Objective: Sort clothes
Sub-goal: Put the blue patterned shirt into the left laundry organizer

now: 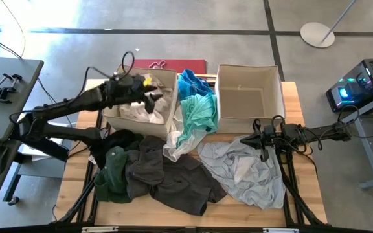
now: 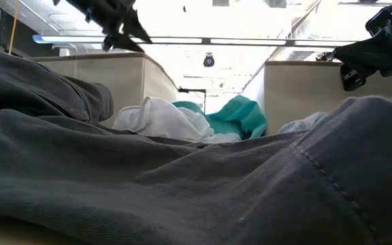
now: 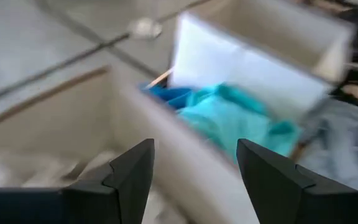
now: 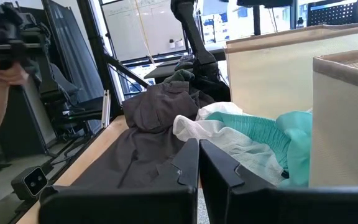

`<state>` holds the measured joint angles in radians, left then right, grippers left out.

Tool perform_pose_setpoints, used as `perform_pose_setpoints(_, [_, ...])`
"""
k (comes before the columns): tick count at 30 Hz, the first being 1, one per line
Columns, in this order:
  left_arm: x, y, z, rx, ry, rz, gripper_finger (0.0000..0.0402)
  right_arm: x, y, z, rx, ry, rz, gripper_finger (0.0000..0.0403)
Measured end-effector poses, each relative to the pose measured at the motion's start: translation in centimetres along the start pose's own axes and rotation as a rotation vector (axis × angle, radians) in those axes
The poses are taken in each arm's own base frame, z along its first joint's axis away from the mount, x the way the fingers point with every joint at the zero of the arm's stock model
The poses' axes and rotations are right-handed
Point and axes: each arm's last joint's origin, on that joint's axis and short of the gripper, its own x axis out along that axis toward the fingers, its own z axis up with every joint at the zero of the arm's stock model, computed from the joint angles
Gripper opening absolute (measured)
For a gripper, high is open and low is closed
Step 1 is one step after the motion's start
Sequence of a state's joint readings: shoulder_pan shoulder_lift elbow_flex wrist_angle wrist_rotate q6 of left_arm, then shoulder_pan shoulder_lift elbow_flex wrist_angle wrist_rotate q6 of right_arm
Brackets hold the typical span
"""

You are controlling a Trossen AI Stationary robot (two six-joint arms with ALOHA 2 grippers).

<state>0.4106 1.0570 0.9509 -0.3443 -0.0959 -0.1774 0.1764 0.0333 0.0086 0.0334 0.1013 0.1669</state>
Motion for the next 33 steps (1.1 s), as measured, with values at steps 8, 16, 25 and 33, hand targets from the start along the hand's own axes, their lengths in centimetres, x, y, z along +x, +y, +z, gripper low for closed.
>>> perform_pose_setpoints(8, [-0.1, -6.5, -3.0, 0.149, -0.198, -0.233, 0.0218, 0.0, 0.0, 0.0, 0.000, 0.000, 0.000, 0.0000])
perform_pose_setpoints(16, [0.3, -10.1, -5.9, 0.270, -0.309, -0.382, 0.0218, 0.0, 0.0, 0.4, 0.006, -0.040, -0.005, 0.0000])
perform_pose_setpoints(25, [1.8, -11.3, -6.6, 0.264, -0.325, -0.366, 0.0218, -0.7, 0.6, 3.5, 0.214, -0.354, 0.130, 0.0000])
perform_pose_setpoints(33, [2.5, -11.7, -6.9, 0.260, -0.333, -0.364, 0.0218, -1.0, 1.9, 5.8, 0.119, -0.425, 0.307, 0.0000])
